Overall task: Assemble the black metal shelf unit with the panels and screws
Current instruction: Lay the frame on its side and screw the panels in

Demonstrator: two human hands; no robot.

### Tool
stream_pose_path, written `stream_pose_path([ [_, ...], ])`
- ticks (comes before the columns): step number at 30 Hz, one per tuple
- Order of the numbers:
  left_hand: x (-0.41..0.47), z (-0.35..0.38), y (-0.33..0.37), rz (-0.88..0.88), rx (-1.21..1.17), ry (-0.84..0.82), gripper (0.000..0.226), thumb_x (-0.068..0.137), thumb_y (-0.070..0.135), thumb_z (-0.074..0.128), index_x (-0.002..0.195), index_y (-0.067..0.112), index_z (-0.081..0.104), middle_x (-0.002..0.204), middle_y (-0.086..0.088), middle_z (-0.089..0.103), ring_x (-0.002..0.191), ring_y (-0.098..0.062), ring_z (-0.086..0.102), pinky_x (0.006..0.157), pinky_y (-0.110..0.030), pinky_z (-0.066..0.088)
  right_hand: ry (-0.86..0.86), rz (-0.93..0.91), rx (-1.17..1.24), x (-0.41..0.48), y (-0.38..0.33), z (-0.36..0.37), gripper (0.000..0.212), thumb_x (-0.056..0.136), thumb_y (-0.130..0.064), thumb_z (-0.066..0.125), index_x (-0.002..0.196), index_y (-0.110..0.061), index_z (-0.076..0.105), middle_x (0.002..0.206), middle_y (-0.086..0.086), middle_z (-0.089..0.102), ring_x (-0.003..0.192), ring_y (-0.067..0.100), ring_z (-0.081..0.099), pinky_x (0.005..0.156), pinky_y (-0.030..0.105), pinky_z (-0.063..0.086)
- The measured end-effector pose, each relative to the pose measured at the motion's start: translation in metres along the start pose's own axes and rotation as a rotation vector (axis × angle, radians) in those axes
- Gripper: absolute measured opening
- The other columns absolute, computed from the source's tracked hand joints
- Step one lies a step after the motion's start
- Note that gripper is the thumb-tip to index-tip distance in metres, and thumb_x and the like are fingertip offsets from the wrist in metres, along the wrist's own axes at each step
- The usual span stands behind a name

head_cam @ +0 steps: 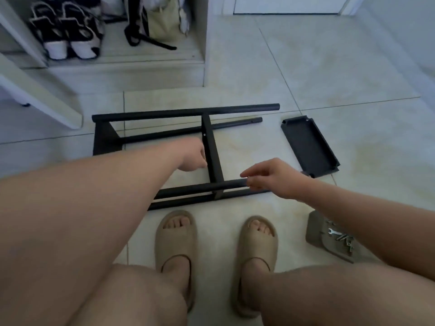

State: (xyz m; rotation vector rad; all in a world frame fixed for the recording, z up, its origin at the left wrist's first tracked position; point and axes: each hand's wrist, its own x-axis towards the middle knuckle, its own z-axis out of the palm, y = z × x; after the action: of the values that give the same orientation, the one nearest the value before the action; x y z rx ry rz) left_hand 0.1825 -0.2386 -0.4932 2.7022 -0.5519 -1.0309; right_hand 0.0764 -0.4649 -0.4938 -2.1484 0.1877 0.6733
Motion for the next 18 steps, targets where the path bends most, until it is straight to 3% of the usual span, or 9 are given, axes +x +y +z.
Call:
stream_pose_path([
  [4, 0.041, 0.028, -0.016, -0.026, -0.182, -0.039, 0.032, 0.098, 0.041, 0.057, 0.116, 0.017, 0.070, 0.124, -0.003, 0.067, 0.110, -0.025, 0.062, 0.096, -0.037, 0.049, -0.013, -0.028, 0.217, 0.023, 0.006, 0.032, 0.021, 0.099, 0.001, 0.059, 0.117, 0.002, 0.070, 0.093, 0.014, 0.076, 0.086, 0.024, 0.074, 0.087, 0.025, 0.059],
  [8, 0.075, 0.074, -0.020, -0.114, -0.516, -0.121, 0.045, 0.101, 0.052, 0.045, 0.117, 0.015, 0.064, 0.114, -0.003, 0.068, 0.096, -0.023, 0.069, 0.094, -0.042, 0.054, -0.024, -0.070, 0.316, 0.035, 0.032, 0.053, 0.014, 0.099, 0.002, 0.058, 0.108, 0.000, 0.069, 0.089, 0.013, 0.076, 0.086, 0.023, 0.075, 0.086, 0.029, 0.059],
  [11, 0.088, 0.097, -0.026, -0.120, -0.608, -0.149, 0.056, 0.099, 0.061, 0.040, 0.115, 0.017, 0.070, 0.109, -0.004, 0.074, 0.093, -0.028, 0.071, 0.098, -0.042, 0.052, -0.003, -0.111, 0.406, 0.038, 0.053, 0.066, 0.007, 0.097, 0.004, 0.060, 0.102, 0.003, 0.064, 0.087, 0.011, 0.077, 0.083, 0.024, 0.075, 0.083, 0.031, 0.060],
  [15, 0.091, 0.112, -0.027, -0.063, -0.790, -0.238, 0.052, 0.099, 0.058, 0.045, 0.108, 0.011, 0.066, 0.097, -0.008, 0.077, 0.075, -0.024, 0.076, 0.069, -0.036, 0.060, 0.025, -0.150, 0.451, 0.040, 0.074, 0.076, 0.007, 0.095, 0.005, 0.061, 0.097, -0.001, 0.062, 0.087, 0.005, 0.077, 0.081, 0.020, 0.076, 0.071, 0.019, 0.056],
  [18, 0.091, 0.114, -0.027, -0.050, -0.800, -0.207, 0.046, 0.098, 0.053, 0.051, 0.099, 0.010, 0.067, 0.089, -0.011, 0.077, 0.071, -0.022, 0.076, 0.062, -0.033, 0.059, 0.029, -0.167, 0.479, 0.042, 0.081, 0.081, 0.008, 0.094, 0.004, 0.062, 0.096, -0.003, 0.061, 0.088, 0.005, 0.077, 0.081, 0.019, 0.076, 0.070, 0.016, 0.054],
])
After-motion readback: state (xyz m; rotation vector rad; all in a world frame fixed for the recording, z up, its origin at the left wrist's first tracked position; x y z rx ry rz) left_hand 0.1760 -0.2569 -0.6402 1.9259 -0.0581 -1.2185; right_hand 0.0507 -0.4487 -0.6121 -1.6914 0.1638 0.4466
